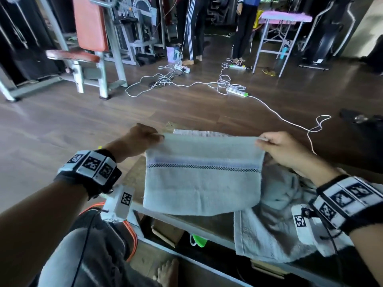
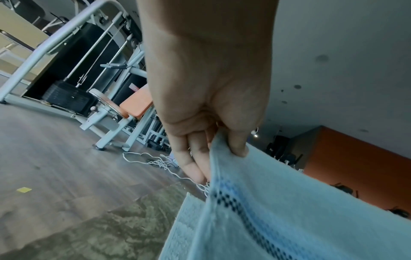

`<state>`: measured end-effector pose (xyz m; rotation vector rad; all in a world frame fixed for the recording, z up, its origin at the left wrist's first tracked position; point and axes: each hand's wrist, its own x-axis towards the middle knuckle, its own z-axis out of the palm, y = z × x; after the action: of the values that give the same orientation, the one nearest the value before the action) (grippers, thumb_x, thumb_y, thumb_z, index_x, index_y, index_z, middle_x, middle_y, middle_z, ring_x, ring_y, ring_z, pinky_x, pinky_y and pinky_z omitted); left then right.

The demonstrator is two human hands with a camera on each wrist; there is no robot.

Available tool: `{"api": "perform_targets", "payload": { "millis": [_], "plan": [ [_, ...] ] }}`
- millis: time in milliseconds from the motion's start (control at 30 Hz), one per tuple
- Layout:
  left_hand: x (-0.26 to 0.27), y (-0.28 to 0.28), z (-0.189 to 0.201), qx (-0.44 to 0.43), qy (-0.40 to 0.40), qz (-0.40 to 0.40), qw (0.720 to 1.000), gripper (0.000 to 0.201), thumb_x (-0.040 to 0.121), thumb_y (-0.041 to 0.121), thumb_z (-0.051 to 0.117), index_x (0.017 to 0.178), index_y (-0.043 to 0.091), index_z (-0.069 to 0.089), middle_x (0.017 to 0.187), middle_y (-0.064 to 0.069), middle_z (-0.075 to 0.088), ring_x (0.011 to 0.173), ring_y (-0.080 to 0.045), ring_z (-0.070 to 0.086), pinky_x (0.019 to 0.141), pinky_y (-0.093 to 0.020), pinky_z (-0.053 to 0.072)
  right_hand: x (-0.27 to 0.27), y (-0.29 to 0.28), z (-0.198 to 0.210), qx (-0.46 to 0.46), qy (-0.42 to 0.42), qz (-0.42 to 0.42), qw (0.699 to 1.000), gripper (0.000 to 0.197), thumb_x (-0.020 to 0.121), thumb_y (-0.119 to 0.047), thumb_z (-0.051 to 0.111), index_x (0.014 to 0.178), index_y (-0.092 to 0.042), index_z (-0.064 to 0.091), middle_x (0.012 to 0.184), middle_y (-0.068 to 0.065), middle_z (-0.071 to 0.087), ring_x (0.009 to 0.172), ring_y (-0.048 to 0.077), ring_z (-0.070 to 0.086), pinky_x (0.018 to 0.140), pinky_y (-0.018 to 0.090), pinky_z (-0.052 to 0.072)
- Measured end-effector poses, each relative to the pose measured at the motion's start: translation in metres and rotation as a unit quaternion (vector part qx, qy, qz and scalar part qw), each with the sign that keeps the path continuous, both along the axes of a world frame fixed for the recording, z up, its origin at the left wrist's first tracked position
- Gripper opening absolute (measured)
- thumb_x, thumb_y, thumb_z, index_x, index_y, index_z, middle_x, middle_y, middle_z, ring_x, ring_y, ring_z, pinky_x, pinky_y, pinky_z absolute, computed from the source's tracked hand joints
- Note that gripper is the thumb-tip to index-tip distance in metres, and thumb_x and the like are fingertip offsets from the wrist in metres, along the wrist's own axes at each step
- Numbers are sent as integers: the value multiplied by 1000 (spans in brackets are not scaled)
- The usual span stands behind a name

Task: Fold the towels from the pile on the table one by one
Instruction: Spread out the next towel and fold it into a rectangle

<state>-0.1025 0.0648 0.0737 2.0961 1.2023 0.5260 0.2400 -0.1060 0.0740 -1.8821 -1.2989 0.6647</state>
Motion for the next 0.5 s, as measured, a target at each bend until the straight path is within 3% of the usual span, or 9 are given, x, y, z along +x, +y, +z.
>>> {"api": "perform_targets", "payload": {
  "millis": [100,167,233,400,500],
  "plan": [
    [29,35,-16,32,-41,59,997,27,69,41,73,53,21,63,52,0,48,49,-9,40,52,-22,35,17,47,-9,21,-51,-30,998,21,97,-12,60,83,2,66,71,24,59,64,24,52,66,40,47],
    [51,62,-23,49,-40,81,995,16,74,31,77,62,23,70,58,-4,57,52,-7,46,56,-22,36,33,80,-15,19,-93,-39,995,20,95,-8,61,81,7,66,67,18,57,58,22,48,62,30,42],
    [73,88,-32,80,-23,97,992,9,81,21,74,75,14,75,64,-8,63,60,-11,53,55,-22,35,47,113,-22,-2,-145,-39,989,20,93,-6,63,77,5,67,66,12,57,58,19,47,57,27,35],
    [113,143,-69,103,8,122,987,14,85,23,71,85,10,76,77,-13,71,71,-19,62,65,-21,39,75,176,-54,-59,-205,-57,975,18,91,-6,63,80,5,71,77,18,66,73,25,59,61,25,34],
    [127,158,-99,89,79,65,991,15,88,25,68,90,11,75,83,-9,72,76,-24,68,65,-24,47,86,198,-86,-119,-194,-23,974,26,92,-9,65,68,0,64,69,12,58,65,21,52,54,27,34]
  ]
}}
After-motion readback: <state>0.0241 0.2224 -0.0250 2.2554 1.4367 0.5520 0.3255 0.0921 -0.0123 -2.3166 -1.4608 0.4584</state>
